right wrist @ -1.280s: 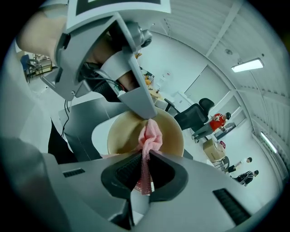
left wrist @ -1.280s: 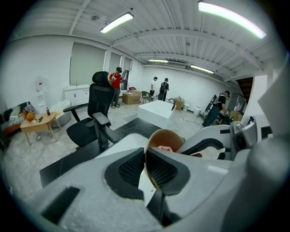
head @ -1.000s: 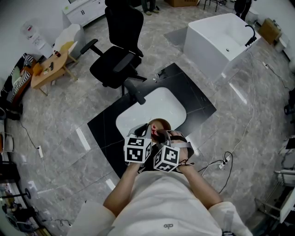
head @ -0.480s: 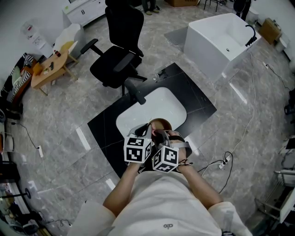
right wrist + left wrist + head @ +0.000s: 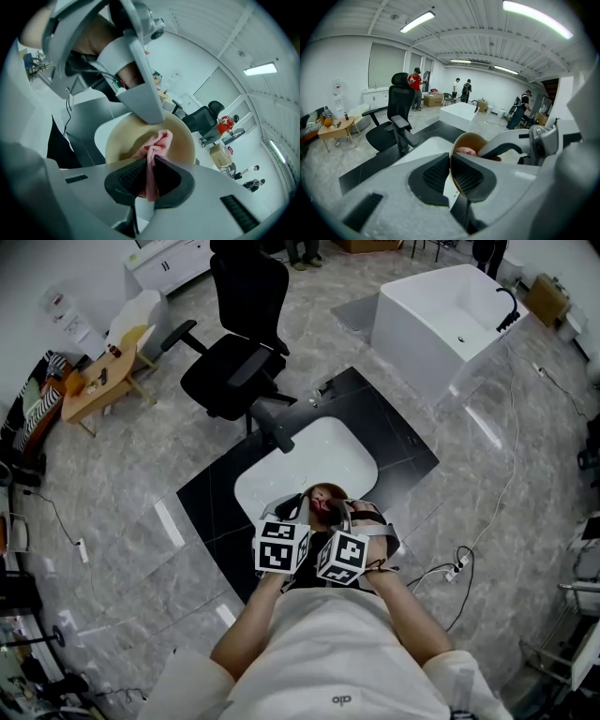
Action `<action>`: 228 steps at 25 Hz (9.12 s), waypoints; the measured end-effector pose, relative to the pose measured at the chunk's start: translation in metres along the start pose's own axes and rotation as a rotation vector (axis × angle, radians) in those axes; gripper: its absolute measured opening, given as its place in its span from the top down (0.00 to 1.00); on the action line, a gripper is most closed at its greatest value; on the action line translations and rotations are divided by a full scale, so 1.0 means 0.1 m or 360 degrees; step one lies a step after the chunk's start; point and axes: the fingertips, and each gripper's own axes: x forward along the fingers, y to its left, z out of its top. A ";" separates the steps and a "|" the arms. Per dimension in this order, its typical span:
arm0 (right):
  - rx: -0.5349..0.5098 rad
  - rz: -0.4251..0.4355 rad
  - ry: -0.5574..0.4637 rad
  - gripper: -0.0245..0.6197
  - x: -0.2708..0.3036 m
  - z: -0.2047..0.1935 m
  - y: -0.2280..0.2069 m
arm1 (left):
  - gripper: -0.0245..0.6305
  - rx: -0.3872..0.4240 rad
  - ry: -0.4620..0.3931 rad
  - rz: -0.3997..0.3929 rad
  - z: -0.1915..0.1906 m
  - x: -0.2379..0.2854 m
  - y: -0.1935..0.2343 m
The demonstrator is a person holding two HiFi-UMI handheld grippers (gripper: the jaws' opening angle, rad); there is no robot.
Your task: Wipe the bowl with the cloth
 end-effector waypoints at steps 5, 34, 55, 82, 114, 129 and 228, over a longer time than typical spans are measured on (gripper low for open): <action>-0.0070 -0.0109 0.0053 0.92 0.00 -0.07 -0.15 | 0.92 0.0009 -0.0004 -0.0012 0.01 0.01 -0.04; -0.0062 -0.0012 -0.0032 0.92 -0.04 0.02 0.09 | 0.92 -0.0001 0.0002 -0.0027 0.00 0.02 -0.06; -0.0127 -0.0231 -0.0092 0.92 -0.13 0.14 -0.16 | 0.93 0.0002 0.0059 -0.0029 -0.17 -0.04 -0.12; 0.0070 0.0037 -0.0080 0.92 -0.15 0.21 0.26 | 0.93 0.0046 0.0022 -0.0010 -0.06 -0.01 -0.11; -0.0008 -0.0206 0.0006 0.92 -0.10 0.00 -0.16 | 0.92 -0.0011 0.0054 -0.0125 -0.05 -0.04 -0.17; 0.0438 0.0243 -0.0186 0.92 -0.08 0.19 0.29 | 0.92 -0.0018 0.0072 -0.0090 -0.14 0.02 -0.04; 0.2269 0.0282 -0.0868 0.92 -0.32 -0.33 0.08 | 0.70 -0.1041 0.0599 -0.0021 -2.31 2.16 1.55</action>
